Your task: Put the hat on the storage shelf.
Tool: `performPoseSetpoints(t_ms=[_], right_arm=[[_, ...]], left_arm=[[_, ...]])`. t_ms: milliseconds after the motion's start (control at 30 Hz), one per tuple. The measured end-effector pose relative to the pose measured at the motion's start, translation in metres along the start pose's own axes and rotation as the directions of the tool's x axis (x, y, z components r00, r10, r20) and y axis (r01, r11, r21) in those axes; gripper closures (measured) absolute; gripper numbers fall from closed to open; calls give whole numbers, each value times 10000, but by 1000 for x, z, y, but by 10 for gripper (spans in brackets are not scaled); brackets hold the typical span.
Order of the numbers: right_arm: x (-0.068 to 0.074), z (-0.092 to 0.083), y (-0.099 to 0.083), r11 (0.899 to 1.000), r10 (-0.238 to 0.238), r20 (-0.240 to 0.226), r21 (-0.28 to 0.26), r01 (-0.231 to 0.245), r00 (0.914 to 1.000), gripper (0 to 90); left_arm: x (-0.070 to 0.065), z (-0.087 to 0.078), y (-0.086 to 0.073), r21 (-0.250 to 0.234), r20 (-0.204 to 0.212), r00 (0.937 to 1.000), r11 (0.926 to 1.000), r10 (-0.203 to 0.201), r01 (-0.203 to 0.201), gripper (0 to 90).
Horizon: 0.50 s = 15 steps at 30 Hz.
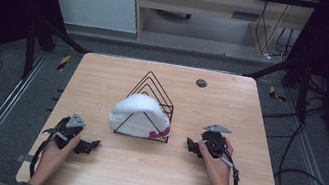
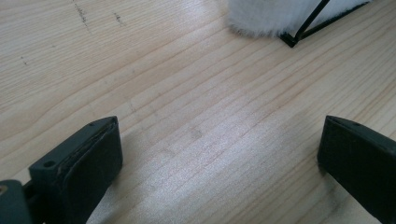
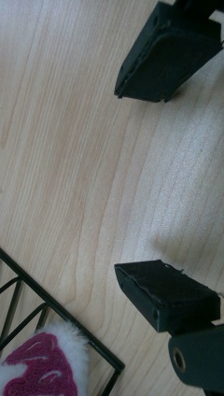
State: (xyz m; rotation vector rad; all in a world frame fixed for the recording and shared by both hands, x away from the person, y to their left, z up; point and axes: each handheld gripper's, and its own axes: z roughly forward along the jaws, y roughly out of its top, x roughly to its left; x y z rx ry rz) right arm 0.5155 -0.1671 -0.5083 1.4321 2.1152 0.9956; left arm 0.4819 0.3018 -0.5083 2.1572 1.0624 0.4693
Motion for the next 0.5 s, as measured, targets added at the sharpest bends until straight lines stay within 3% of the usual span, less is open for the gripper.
performPoseSetpoints(t_ms=[100, 233, 467, 500], right_arm=[[2, 1, -1, 9999, -27, 86, -100, 28, 10000, 103], [8, 3, -2, 9984, -564, 431, 96, 560, 9975, 85], [13, -1, -7, 9994, -340, 603, 57, 337, 9976, 89], [13, -1, -6, 9999, -129, 752, 33, 127, 9971, 90]], left_arm=[[0, 0, 0, 1, 2, 10000, 10000, 14, -14, 0], [0, 0, 0, 1, 3, 10000, 10000, 7, -7, 0], [0, 0, 0, 2, 9, 10000, 10000, 11, -11, 0], [0, 0, 0, 1, 7, 10000, 10000, 12, -12, 0]])
